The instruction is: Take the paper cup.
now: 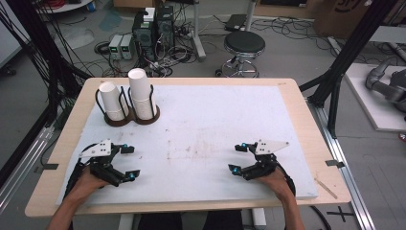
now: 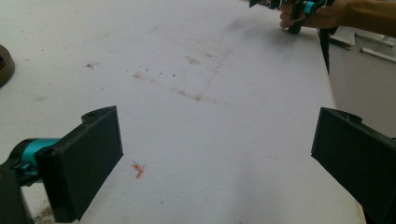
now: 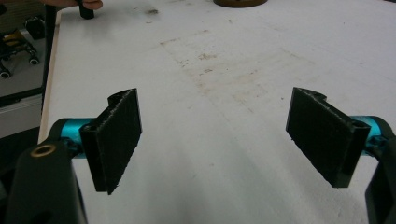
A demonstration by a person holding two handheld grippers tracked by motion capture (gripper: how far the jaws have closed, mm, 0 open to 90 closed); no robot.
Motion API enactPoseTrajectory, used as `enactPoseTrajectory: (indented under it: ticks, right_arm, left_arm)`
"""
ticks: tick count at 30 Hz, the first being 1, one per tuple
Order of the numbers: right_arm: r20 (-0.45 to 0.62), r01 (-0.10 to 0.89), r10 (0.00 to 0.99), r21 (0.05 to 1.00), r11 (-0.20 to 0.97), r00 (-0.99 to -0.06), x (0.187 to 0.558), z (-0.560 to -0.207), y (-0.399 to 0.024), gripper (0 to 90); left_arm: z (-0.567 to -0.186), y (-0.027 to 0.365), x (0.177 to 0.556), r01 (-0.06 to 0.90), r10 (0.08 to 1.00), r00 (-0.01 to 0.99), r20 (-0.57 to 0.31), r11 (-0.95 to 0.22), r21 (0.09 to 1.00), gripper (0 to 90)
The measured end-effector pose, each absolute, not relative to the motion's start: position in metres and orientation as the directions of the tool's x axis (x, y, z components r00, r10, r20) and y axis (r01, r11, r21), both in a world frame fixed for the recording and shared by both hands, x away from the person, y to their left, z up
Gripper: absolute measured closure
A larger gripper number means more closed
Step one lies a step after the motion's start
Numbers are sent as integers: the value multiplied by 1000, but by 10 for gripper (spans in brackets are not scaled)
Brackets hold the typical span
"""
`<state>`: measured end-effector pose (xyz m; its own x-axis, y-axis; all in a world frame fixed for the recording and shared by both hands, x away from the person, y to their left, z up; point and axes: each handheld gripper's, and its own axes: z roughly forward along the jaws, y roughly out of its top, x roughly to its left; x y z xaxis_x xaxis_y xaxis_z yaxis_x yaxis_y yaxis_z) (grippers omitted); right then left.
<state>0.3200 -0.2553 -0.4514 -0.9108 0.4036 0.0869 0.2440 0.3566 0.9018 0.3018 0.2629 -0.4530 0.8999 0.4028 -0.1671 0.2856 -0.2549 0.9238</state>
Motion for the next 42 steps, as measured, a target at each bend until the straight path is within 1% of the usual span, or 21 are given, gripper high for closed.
enactPoseTrajectory:
  ticks: [8,16,20,24,25,32,34,37,38,42]
  right_arm:
    - [87,244,403,902,357,-911,320,-451,-255,188]
    - [92,249,403,899,359,-911,320,-451,-255,188]
    - [92,250,403,899,360,-911,320,-451,-255,188]
    - [92,251,404,898,361,-910,320,-451,-255,188]
    - [90,250,405,898,362,-910,320,-451,-255,188]
    - [91,252,405,896,366,-910,320,-451,-254,188]
    - [88,252,407,894,369,-909,320,-451,-254,188]
    - [93,259,408,892,371,-908,320,-451,-253,188]
    - [81,248,411,894,372,-908,321,-451,-253,188]
    - [86,255,409,891,377,-908,320,-451,-253,188]
  left_arm:
    - [-448,265,303,276,395,903,-169,-232,933,19]
    - [-439,266,304,260,384,911,-152,-248,933,19]
    - [-420,272,309,228,377,917,-127,-235,945,18]
    - [-407,277,313,218,384,916,-120,-223,950,18]
    - [-398,281,315,205,382,918,-110,-218,954,18]
    - [-372,290,323,175,354,931,-87,-224,959,18]
    - [-361,294,330,163,343,935,-88,-196,967,18]
    - [-354,297,336,159,340,936,-85,-197,967,18]
    - [-350,299,339,153,340,937,-77,-201,968,18]
    - [-325,305,357,136,338,939,-62,-198,971,18]
